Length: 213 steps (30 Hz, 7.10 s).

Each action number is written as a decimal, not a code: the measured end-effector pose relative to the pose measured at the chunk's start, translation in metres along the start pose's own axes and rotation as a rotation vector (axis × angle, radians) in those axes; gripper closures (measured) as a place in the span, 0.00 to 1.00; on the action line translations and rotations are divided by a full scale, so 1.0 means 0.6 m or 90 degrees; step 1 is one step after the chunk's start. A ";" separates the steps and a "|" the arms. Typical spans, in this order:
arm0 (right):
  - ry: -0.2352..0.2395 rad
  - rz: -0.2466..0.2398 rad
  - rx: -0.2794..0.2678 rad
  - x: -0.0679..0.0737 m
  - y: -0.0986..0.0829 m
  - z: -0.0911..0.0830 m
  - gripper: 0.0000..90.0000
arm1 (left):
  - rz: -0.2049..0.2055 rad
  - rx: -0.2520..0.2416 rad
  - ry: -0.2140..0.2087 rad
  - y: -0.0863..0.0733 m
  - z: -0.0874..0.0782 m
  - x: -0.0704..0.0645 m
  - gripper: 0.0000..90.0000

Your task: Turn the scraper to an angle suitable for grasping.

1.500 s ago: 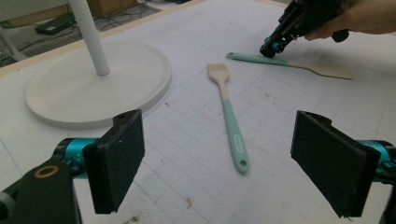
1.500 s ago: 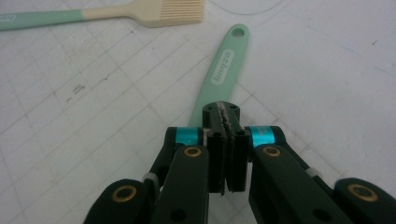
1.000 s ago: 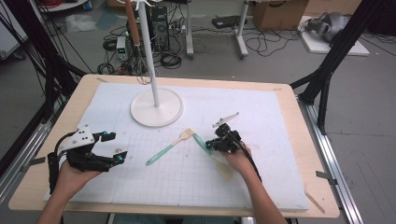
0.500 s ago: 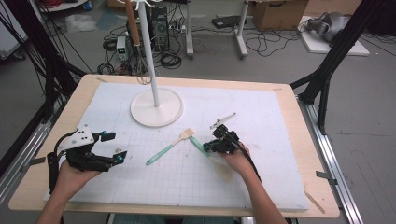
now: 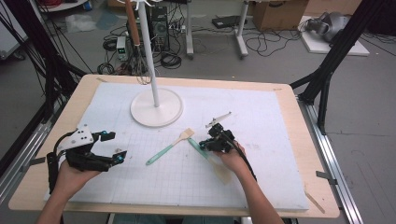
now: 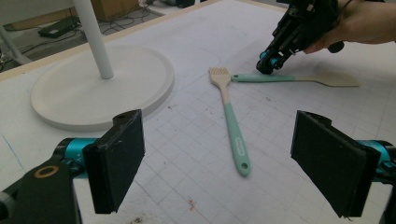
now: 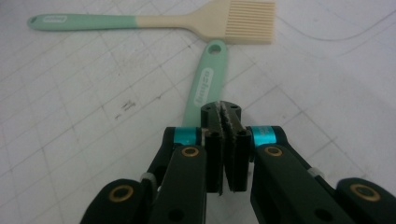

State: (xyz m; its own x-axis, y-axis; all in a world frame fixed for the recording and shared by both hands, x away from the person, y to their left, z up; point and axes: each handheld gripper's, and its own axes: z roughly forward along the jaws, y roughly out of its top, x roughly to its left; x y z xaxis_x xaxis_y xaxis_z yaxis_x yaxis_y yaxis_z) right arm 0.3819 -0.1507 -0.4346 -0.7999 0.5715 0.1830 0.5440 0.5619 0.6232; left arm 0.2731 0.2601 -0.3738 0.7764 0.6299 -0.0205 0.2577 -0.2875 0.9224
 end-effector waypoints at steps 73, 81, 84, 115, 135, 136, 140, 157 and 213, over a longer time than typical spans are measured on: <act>0.008 -0.142 0.039 0.086 -0.056 -0.032 0.88 | 0.001 0.005 -0.011 -0.001 0.008 -0.006 0.20; 0.008 -0.149 0.043 0.085 -0.054 -0.032 0.90 | 0.001 0.004 -0.010 -0.001 0.008 -0.006 0.20; 0.010 -0.154 0.047 0.086 -0.053 -0.033 0.90 | 0.002 0.004 -0.011 0.000 0.008 -0.006 0.20; 0.095 -0.134 -0.034 0.089 -0.038 -0.070 0.90 | 0.003 0.003 -0.036 0.009 0.019 -0.010 0.20; 0.115 -0.158 -0.077 0.098 -0.009 -0.114 0.90 | 0.009 0.012 -0.084 0.035 0.043 -0.019 0.25; 0.118 -0.161 -0.079 0.097 -0.008 -0.116 0.90 | 0.007 0.013 -0.086 0.036 0.044 -0.019 0.25; 0.126 -0.158 -0.090 0.097 -0.004 -0.122 0.90 | 0.008 0.017 -0.091 0.039 0.051 -0.020 0.25; 0.132 -0.187 -0.109 0.107 0.023 -0.141 0.90 | 0.030 0.020 -0.136 0.077 0.076 -0.036 0.28; 0.230 -0.310 -0.097 0.163 0.053 -0.125 0.90 | 0.088 0.069 -0.335 0.093 0.113 -0.077 0.63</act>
State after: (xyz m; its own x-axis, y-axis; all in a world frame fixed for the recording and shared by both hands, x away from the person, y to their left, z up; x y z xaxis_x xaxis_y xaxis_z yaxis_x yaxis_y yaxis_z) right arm 0.3020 -0.1219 -0.3401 -0.9966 0.0182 0.0802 0.0751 0.5998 0.7966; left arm 0.2906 0.1663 -0.3475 0.9827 0.1432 -0.1171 0.1686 -0.4327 0.8857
